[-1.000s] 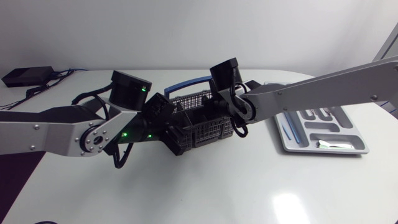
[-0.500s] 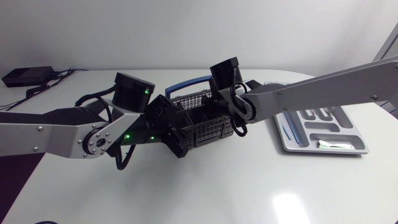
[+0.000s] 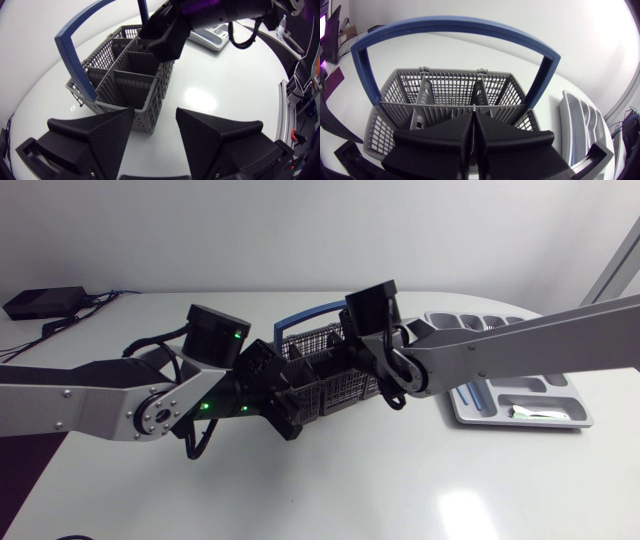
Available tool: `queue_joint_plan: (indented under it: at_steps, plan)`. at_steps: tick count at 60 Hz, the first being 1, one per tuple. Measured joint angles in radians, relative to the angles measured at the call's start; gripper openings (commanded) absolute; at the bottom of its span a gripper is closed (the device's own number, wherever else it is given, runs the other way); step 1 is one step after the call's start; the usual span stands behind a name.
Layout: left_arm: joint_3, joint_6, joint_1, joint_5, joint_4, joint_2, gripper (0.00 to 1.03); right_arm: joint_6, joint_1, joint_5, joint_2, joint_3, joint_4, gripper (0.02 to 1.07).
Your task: Unload the cutlery basket into the drawer organizer.
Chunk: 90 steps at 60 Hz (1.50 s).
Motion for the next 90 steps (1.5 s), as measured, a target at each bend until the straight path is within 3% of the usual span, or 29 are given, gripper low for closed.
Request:
queue_joint_plan:
  at_steps: [27, 38, 45, 57, 74, 90]
  plan:
    - [-0.003, 0.000, -0.006, -0.016, 0.000, -0.005, 0.61, -0.058, 0.045, -0.007, -0.211, -0.163, 0.161, 0.08]
    - [-0.005, 0.000, -0.006, -0.017, 0.000, -0.036, 0.63, -0.071, 0.044, -0.088, -0.309, -0.193, 0.167, 0.08]
    - [-0.005, -0.001, -0.006, -0.016, -0.013, -0.078, 0.64, -0.074, 0.026, -0.196, -0.381, -0.194, 0.143, 0.08]
    - [0.026, -0.035, -0.006, 0.030, -0.083, -0.135, 0.66, -0.060, -0.051, -0.430, -0.473, -0.193, -0.001, 0.08]
    - [0.115, -0.091, -0.006, 0.207, -0.189, -0.143, 0.70, 0.000, -0.227, -0.780, -0.500, -0.193, -0.169, 0.08]
    - [0.196, -0.134, -0.006, 0.352, -0.222, -0.087, 0.72, 0.039, -0.308, -0.981, -0.508, -0.193, -0.225, 0.08]
